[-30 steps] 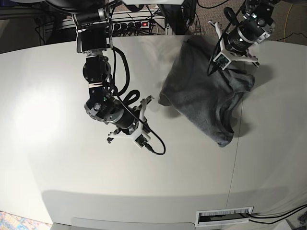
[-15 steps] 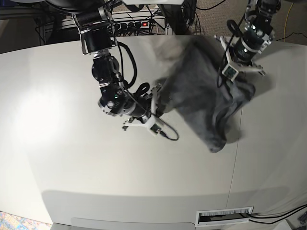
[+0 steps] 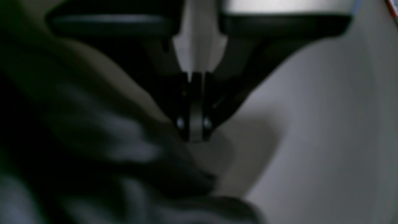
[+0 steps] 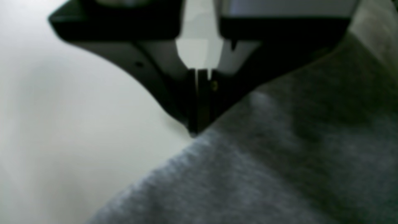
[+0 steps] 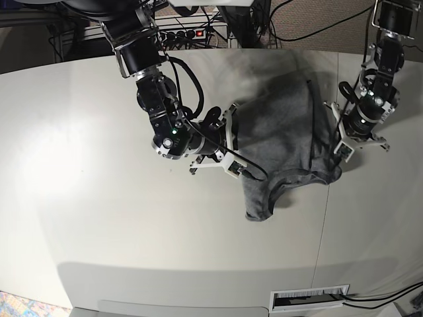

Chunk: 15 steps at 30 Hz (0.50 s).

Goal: Fold the T-shirt properly

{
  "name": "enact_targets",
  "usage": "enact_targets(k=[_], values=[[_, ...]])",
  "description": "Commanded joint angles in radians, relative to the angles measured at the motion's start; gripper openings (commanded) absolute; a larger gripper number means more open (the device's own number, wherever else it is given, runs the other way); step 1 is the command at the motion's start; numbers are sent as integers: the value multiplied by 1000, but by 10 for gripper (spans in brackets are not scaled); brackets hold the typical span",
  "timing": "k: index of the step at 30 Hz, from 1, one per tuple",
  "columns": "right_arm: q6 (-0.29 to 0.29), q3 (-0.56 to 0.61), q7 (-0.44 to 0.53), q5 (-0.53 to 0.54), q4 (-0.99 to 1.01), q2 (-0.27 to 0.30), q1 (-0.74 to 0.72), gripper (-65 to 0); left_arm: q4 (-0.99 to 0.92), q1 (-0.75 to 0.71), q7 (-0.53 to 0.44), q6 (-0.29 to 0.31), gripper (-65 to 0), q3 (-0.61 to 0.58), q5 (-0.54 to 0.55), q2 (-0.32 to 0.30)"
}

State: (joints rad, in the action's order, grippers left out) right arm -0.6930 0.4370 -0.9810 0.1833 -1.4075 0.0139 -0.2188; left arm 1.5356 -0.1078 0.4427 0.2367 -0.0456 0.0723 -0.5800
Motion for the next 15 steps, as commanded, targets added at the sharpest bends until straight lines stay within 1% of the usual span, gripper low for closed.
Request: enact_targets(k=[1, 5, 11, 15], values=[[-5, 0, -40, -3, -5, 0, -8, -650, -9, 34, 2, 1, -650, 5, 6, -16], [-5, 0, -40, 20, -6, 0, -8, -650, -32, 96, 21, 24, -650, 5, 11, -24], [-5, 1, -85, 178, -6, 0, -8, -650, -32, 119, 19, 35, -650, 5, 106, -24], [-5, 1, -84, 199, -6, 0, -8, -650, -32, 119, 6, 53, -650, 5, 116, -24]])
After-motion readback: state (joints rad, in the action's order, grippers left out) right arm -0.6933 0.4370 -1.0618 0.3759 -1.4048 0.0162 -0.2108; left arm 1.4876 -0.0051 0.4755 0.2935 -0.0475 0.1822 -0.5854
